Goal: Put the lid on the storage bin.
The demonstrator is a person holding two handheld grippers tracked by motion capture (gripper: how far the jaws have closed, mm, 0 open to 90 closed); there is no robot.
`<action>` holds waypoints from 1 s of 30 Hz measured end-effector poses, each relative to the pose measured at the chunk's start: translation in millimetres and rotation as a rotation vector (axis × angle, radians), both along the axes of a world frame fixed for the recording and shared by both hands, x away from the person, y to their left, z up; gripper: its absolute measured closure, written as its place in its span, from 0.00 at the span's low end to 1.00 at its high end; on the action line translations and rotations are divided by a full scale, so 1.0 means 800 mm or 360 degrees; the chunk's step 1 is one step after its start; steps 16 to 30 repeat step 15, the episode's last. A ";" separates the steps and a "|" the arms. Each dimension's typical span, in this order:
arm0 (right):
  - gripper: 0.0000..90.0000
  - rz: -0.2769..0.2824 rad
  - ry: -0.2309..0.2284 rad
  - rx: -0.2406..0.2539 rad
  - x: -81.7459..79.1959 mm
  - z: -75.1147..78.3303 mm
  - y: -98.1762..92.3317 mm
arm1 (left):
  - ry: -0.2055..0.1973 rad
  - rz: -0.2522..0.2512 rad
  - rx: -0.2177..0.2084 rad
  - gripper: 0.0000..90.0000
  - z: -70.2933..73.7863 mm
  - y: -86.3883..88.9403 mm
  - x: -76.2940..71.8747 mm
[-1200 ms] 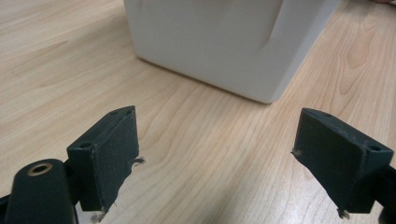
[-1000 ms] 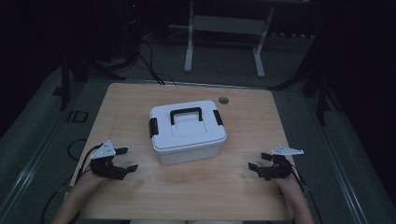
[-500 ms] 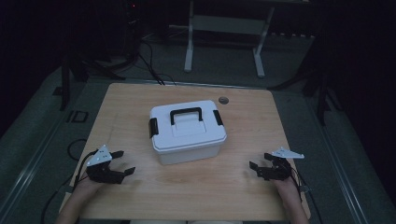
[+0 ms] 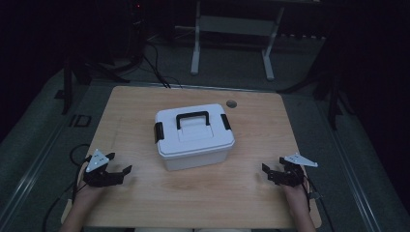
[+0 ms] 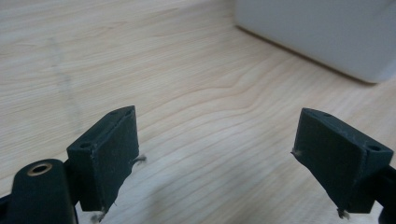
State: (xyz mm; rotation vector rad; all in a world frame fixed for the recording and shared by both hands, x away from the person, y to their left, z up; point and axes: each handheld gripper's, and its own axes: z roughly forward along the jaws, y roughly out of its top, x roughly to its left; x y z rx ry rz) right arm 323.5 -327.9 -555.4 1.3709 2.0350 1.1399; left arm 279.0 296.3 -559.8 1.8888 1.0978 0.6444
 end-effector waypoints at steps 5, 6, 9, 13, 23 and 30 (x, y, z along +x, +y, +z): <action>0.16 -0.0030 0.0001 0.0013 0.000 0.000 -0.002 | -0.0072 0.0124 -0.0007 0.15 0.003 0.004 -0.003; 0.16 -0.0025 0.0004 0.0016 0.000 0.000 -0.002 | -0.0085 0.0142 -0.0013 0.15 0.003 0.006 -0.003; 0.16 -0.0027 0.0009 0.0009 0.001 0.000 -0.002 | -0.0102 0.0206 -0.0005 0.15 0.003 0.008 -0.005; 0.16 -0.0026 0.0011 0.0007 0.001 0.000 -0.001 | -0.0099 0.0231 -0.0009 0.15 0.001 0.009 -0.005; 0.16 -0.0029 0.0015 0.0006 0.001 0.000 -0.001 | -0.0095 0.0237 -0.0002 0.15 0.001 0.008 -0.004; 0.16 -0.0029 0.0015 0.0006 0.001 0.000 -0.001 | -0.0095 0.0237 -0.0002 0.15 0.001 0.008 -0.004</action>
